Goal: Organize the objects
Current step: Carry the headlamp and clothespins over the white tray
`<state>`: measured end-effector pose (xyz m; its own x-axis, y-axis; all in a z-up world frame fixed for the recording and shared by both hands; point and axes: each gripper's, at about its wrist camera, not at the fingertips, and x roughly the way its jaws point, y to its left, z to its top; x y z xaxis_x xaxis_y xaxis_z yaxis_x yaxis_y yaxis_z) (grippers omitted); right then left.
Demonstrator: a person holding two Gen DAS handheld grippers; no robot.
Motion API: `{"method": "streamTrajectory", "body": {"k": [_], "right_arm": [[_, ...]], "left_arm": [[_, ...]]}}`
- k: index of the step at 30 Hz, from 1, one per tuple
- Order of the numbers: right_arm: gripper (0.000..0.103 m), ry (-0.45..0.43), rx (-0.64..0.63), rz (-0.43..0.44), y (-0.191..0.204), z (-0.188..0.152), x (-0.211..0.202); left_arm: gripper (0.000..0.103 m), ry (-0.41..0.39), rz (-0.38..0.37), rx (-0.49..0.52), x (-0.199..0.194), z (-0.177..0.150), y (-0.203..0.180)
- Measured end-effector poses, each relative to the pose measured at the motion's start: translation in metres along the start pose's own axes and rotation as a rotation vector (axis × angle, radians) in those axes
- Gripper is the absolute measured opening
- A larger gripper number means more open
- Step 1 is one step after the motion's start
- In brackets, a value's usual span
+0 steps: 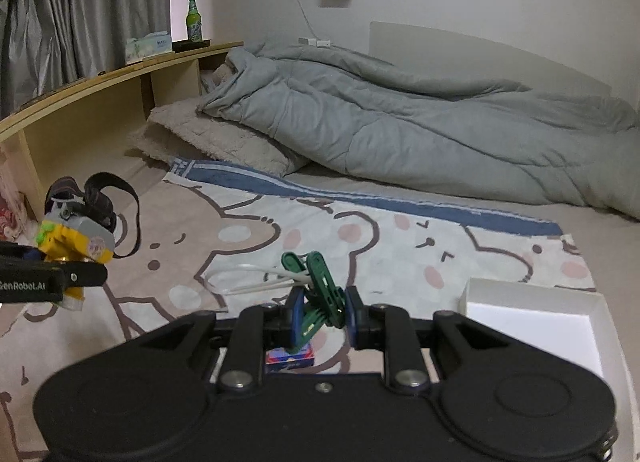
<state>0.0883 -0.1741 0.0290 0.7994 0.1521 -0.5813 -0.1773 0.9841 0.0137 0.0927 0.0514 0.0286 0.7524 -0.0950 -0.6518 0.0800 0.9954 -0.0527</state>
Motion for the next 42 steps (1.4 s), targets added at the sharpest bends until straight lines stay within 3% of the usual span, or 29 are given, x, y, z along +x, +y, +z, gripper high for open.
{"method": "streamTrajectory", "body": {"k": [15, 29, 42], "right_arm": [[0.022, -0.024, 0.097, -0.114, -0.074, 0.013, -0.003], [0.022, -0.04, 0.245, -0.19, -0.159, -0.014, -0.007], [0.022, 0.012, 0.304, -0.307, -0.243, -0.049, -0.005]], "left_arm": [[0.044, 0.001, -0.024, 0.012, 0.024, 0.019, -0.051], [0.044, 0.0, -0.139, 0.046, 0.053, 0.022, -0.151], [0.044, 0.049, -0.272, 0.106, 0.091, 0.005, -0.257]]}}
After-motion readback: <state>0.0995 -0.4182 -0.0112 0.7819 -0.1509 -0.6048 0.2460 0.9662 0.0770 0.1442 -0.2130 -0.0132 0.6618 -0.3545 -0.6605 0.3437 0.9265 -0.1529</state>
